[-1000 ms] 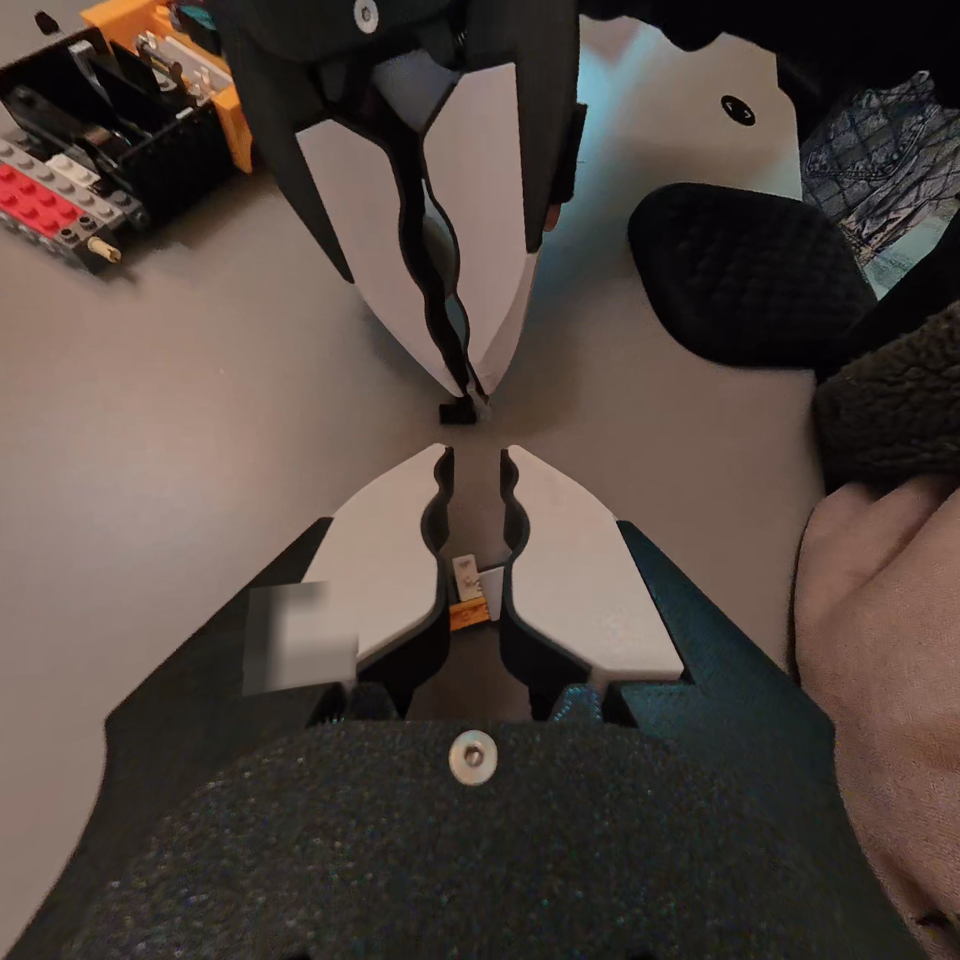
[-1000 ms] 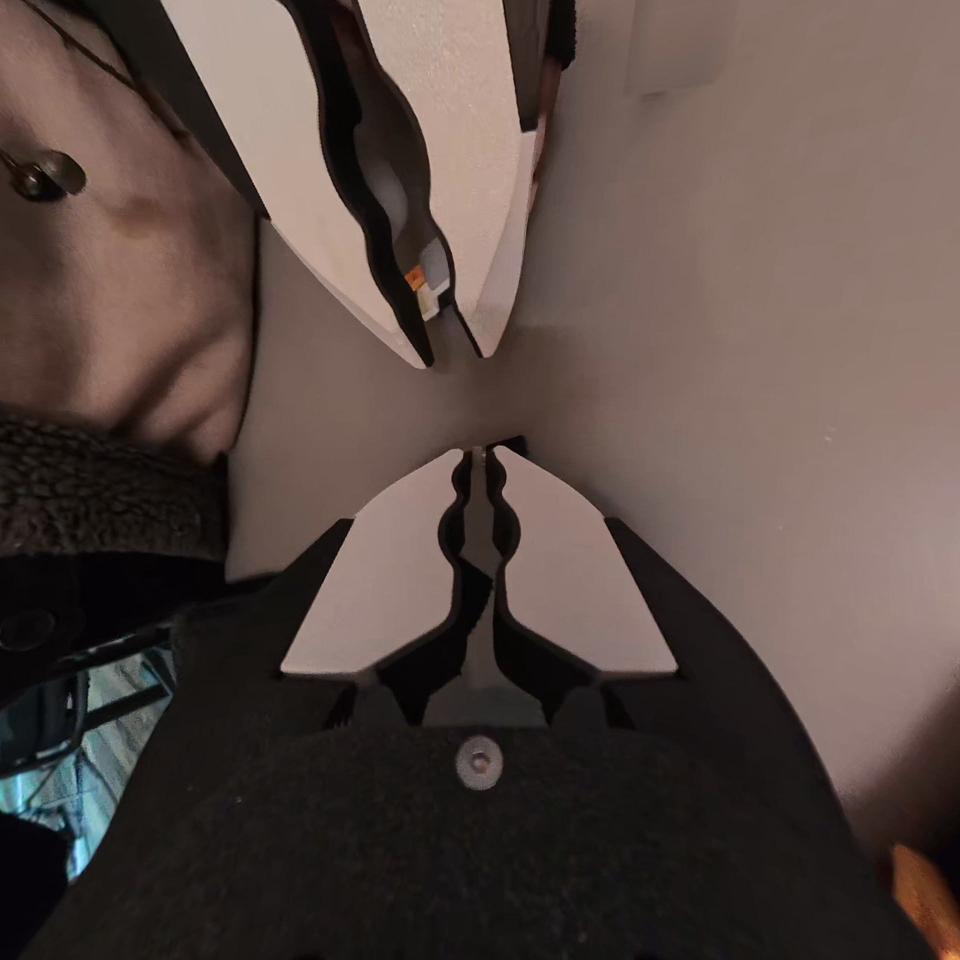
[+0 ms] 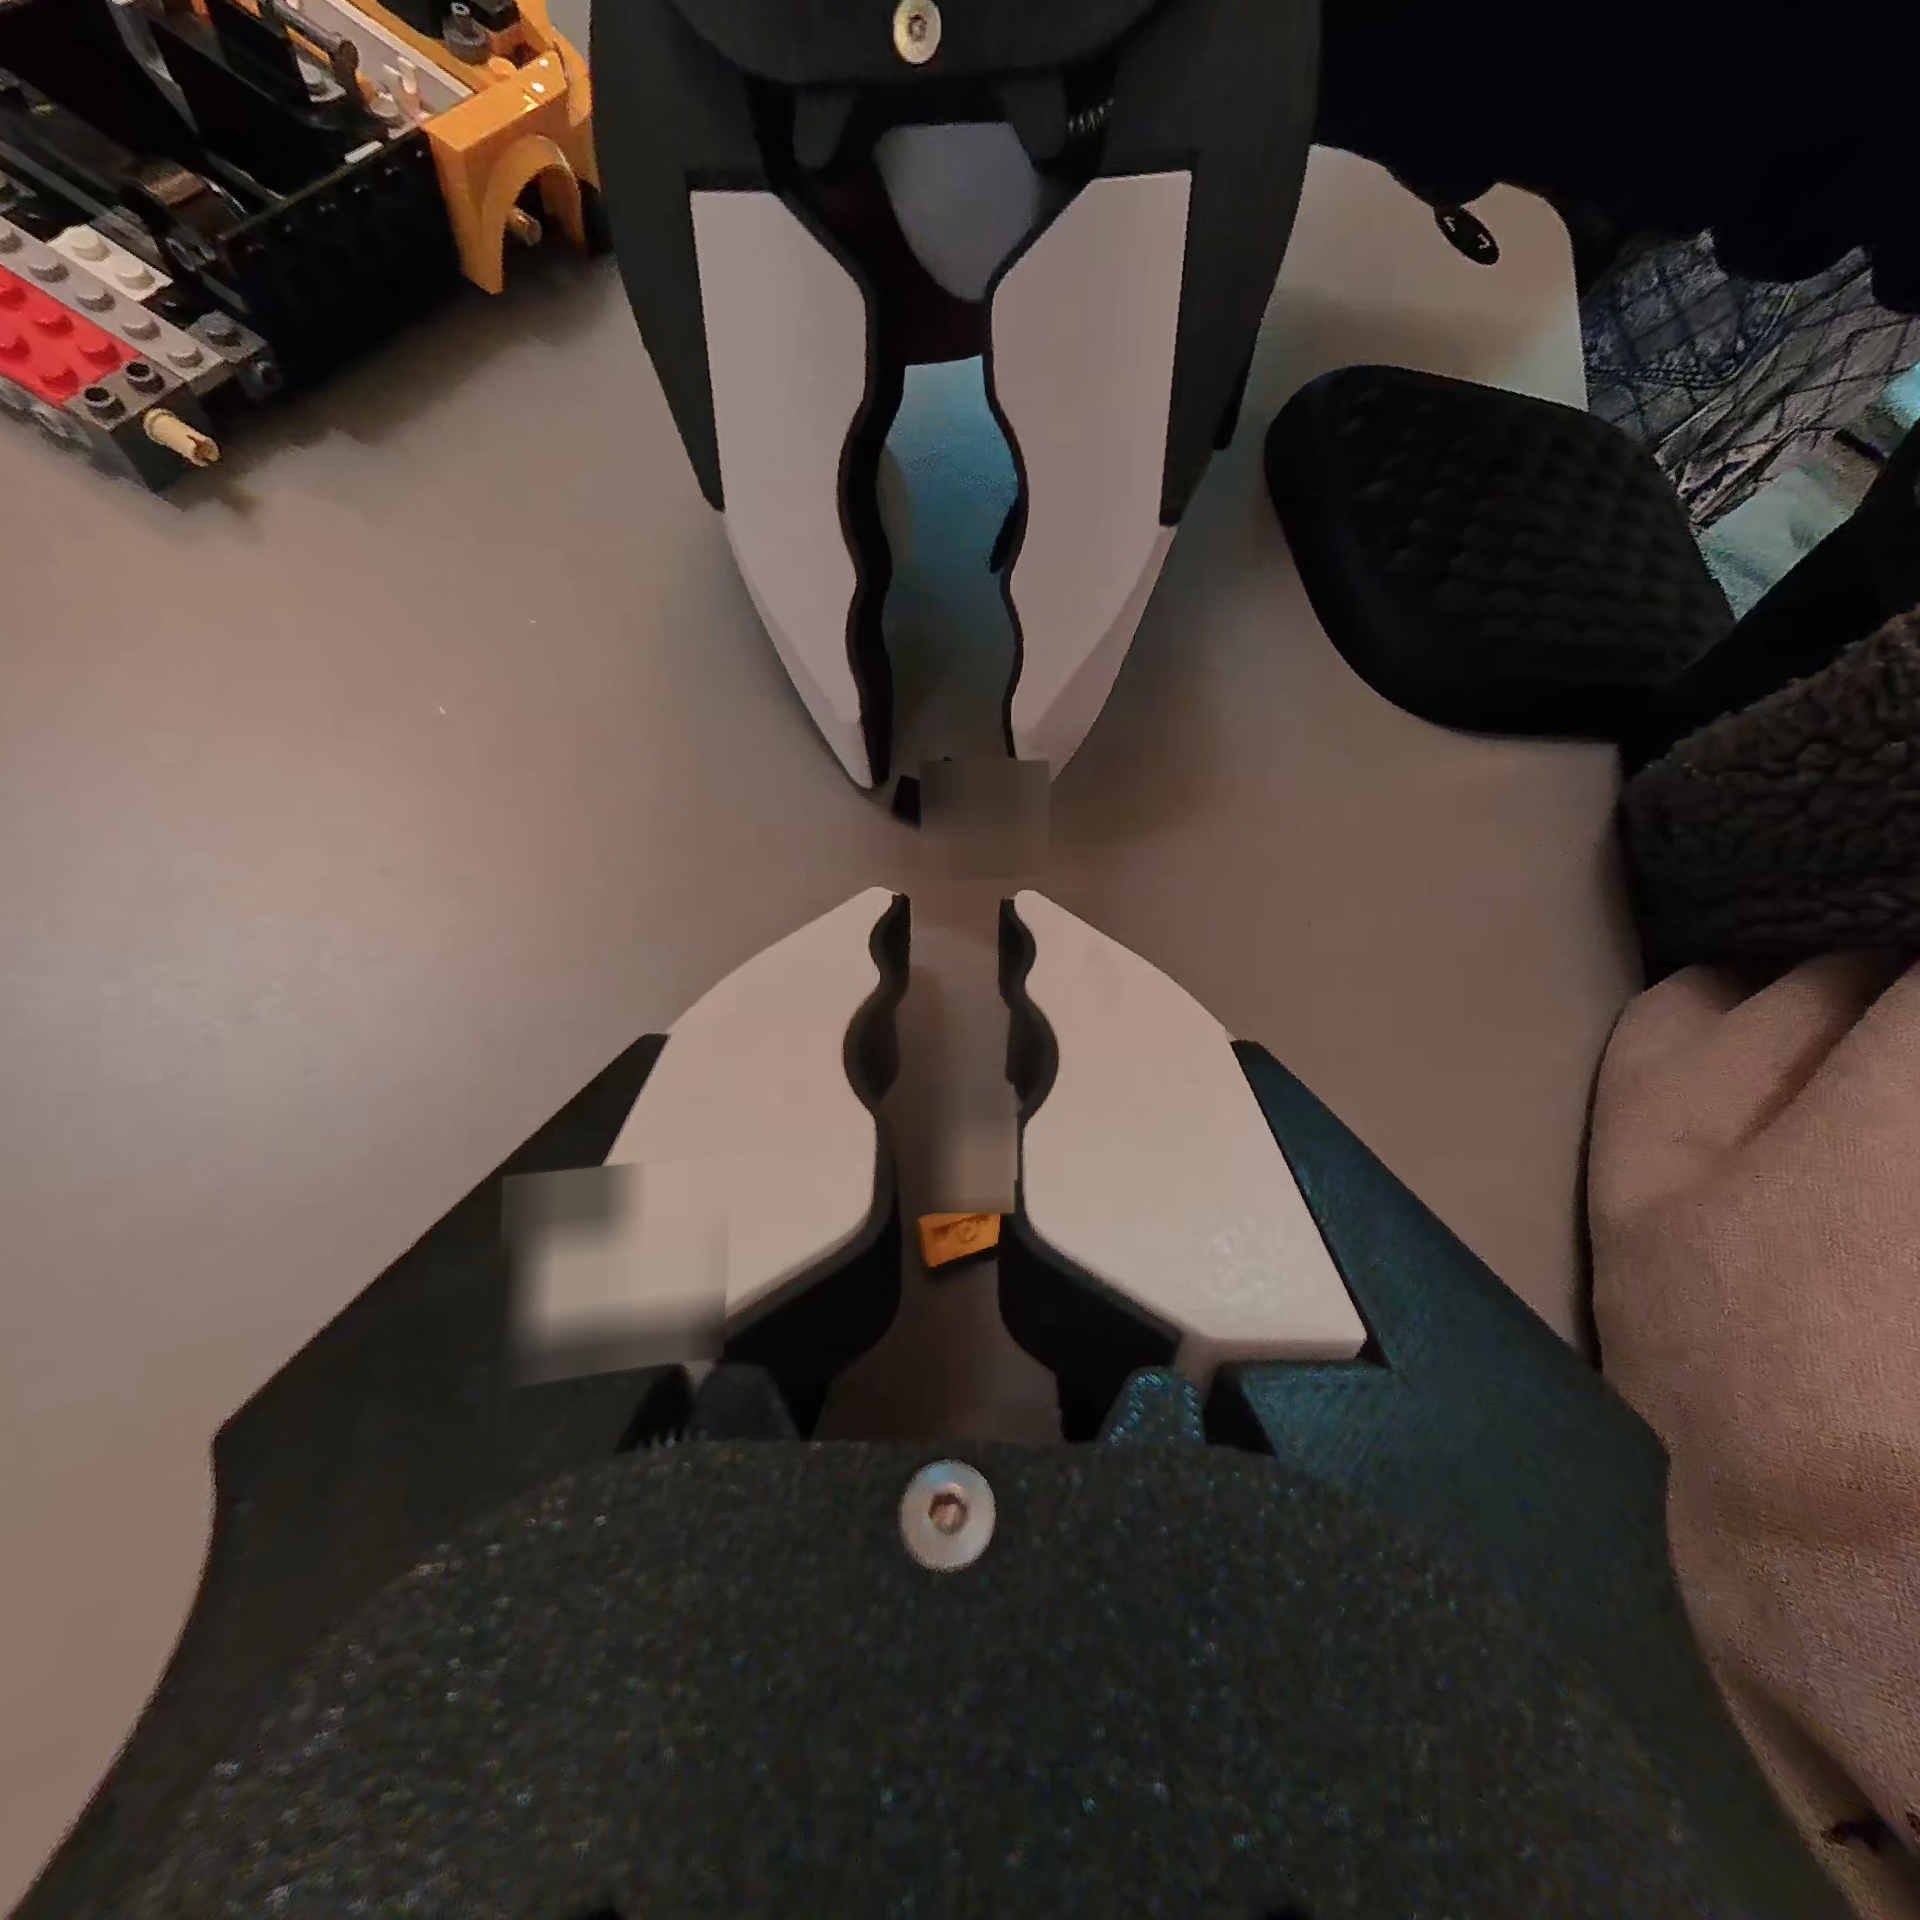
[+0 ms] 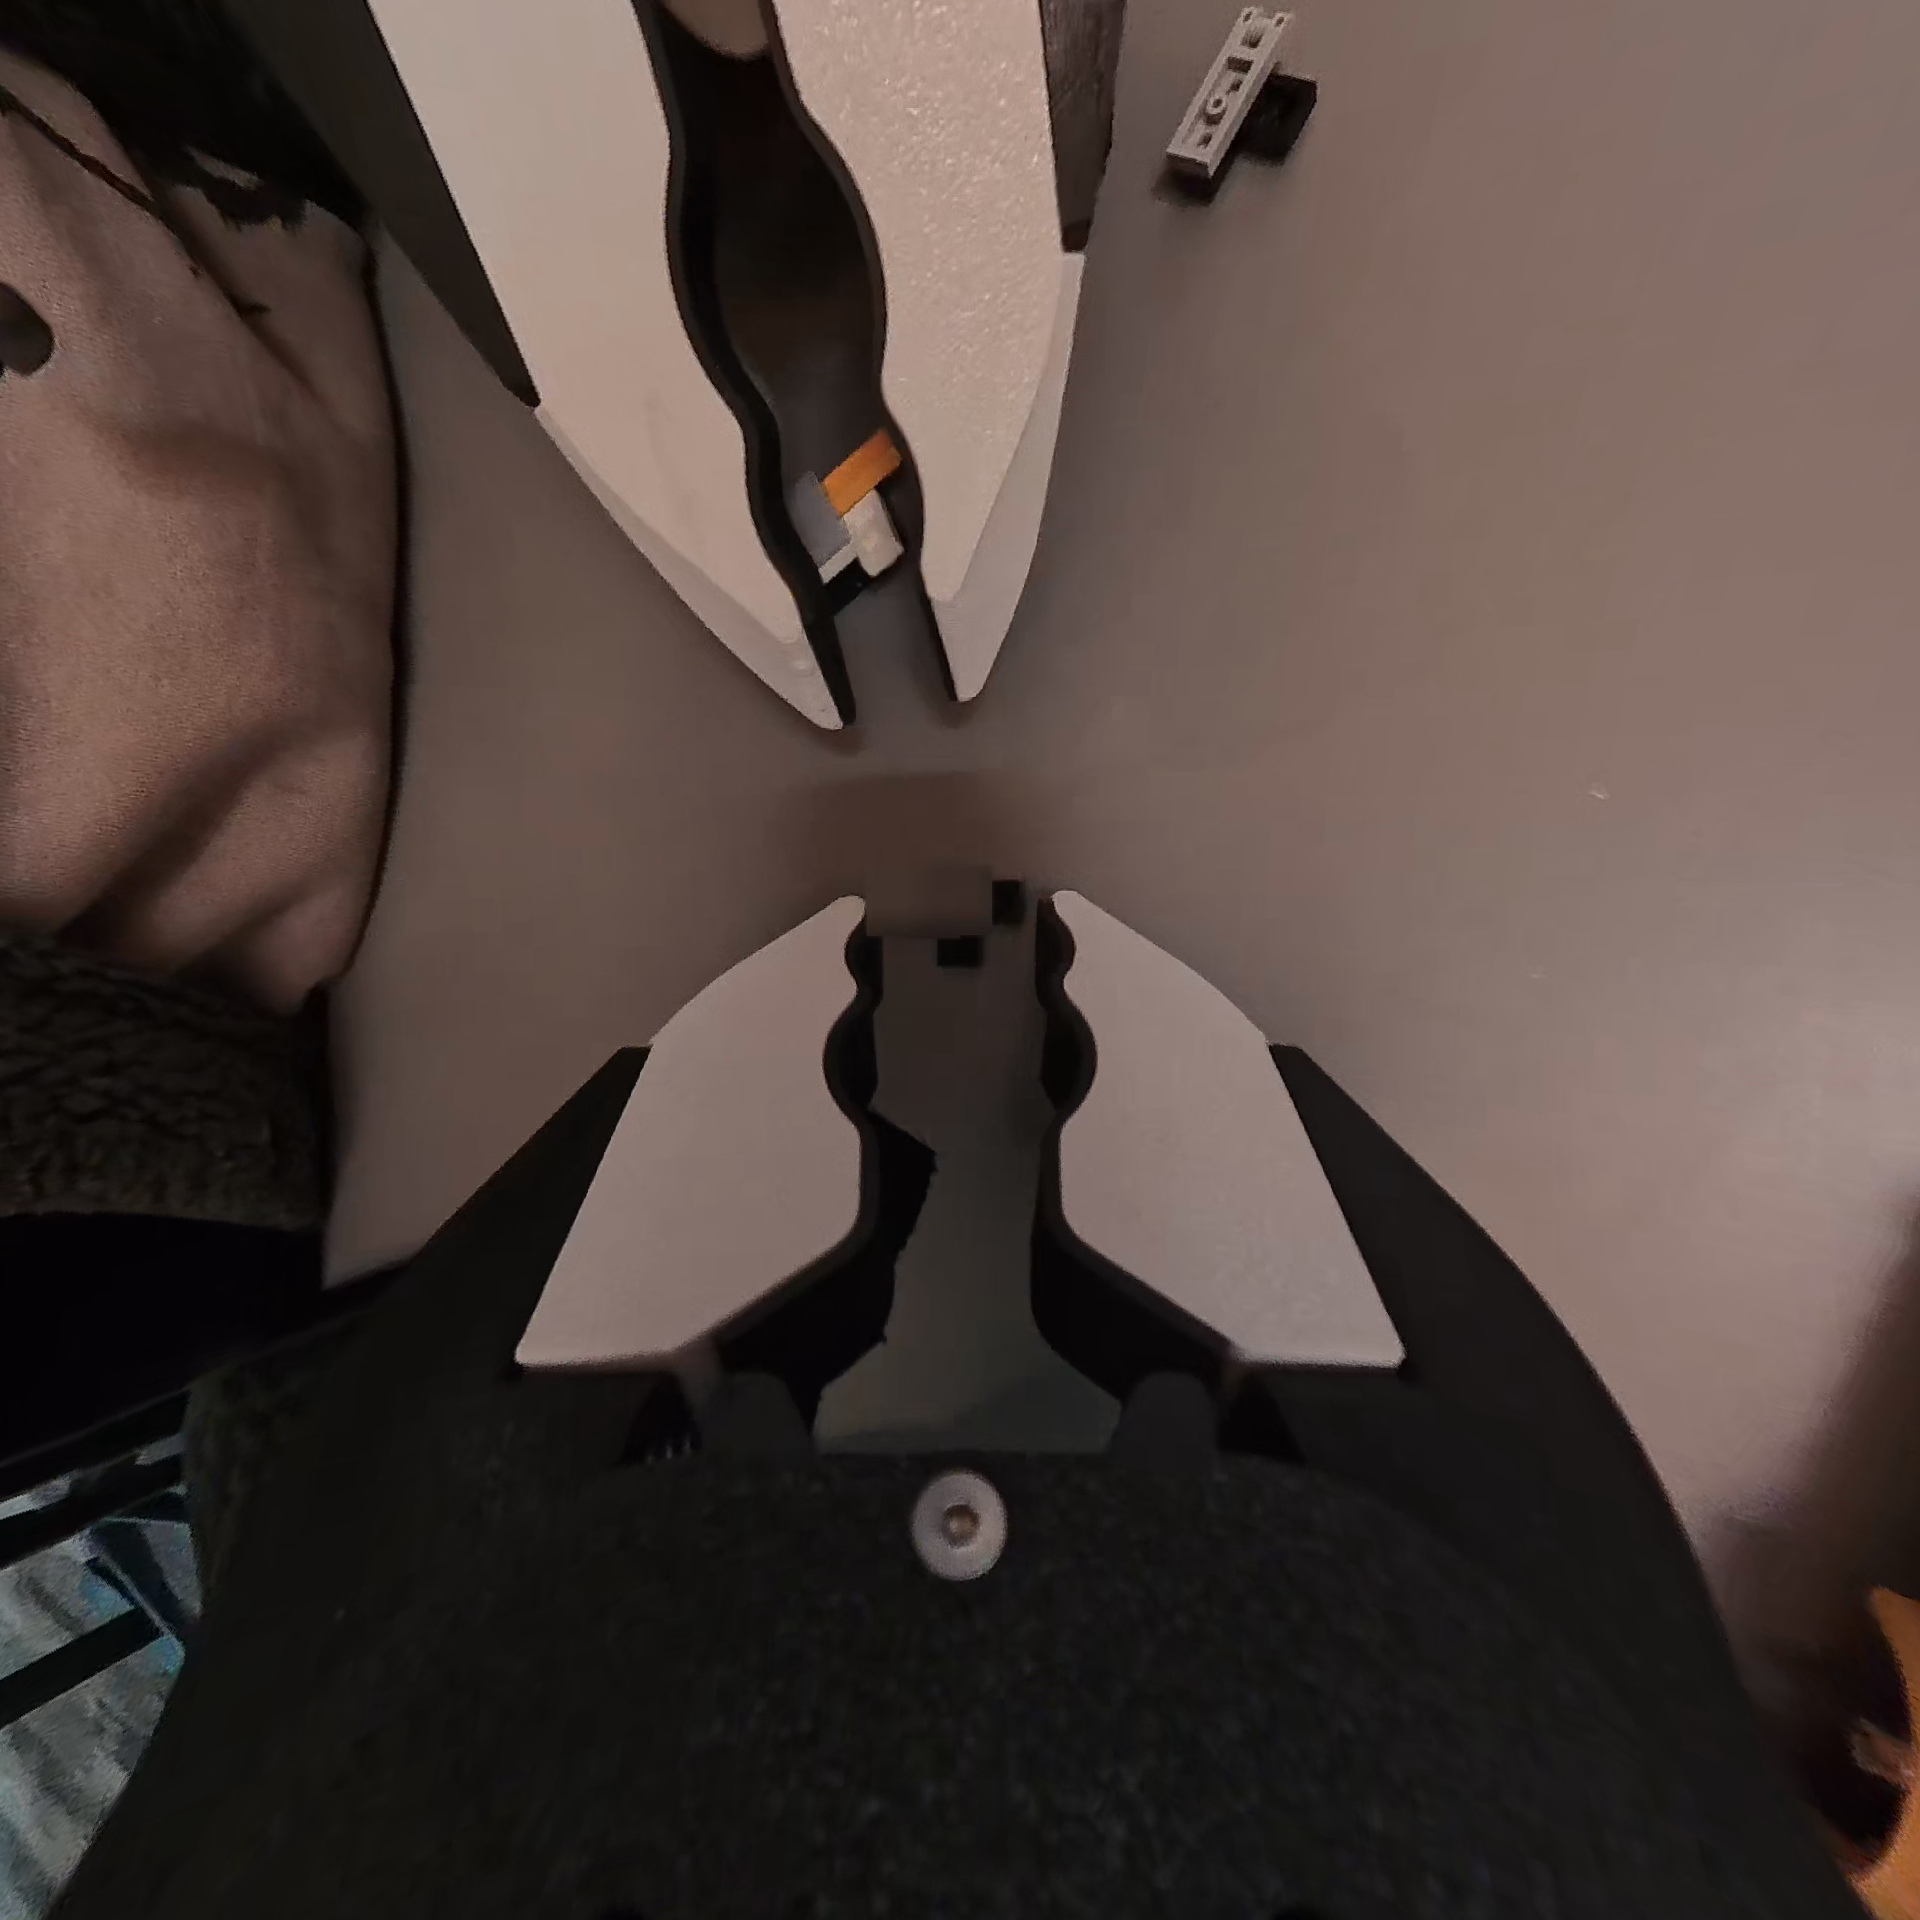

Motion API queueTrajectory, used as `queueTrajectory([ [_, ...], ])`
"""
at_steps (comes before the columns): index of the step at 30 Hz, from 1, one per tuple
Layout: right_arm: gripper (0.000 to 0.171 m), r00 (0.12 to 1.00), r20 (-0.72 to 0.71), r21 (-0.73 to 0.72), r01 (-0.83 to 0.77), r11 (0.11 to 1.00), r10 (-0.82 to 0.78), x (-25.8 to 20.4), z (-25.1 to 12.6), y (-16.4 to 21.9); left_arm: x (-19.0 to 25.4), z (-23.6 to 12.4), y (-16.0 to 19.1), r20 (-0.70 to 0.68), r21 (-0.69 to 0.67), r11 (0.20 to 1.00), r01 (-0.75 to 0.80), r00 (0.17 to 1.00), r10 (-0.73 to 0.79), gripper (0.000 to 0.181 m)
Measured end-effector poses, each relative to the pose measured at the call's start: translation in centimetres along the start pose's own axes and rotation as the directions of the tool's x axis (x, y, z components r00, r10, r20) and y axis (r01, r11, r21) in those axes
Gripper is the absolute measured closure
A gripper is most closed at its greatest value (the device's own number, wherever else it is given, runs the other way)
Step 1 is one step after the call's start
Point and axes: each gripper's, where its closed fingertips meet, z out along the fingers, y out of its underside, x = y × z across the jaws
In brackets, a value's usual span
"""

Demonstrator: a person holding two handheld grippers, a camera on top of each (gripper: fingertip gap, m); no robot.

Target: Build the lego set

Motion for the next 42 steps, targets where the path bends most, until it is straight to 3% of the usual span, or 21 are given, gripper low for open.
queueTrajectory([
  [19,0.153,0.992,-0.125,-0.076,0.011,0.997,-0.020,0.3,0.4,-0.1,0.0,-0.3,0.0,-0.012,0.024,1.000,0.014,1.000,-0.014,0.166],
  [42,0.158,0.997,-0.028,0.024,-0.071,0.997,0.072,-1.0,0.6,0.5,0.4,0.0,0.1,-0.032,0.020,1.000,0.019,0.999,-0.019,0.166],
])
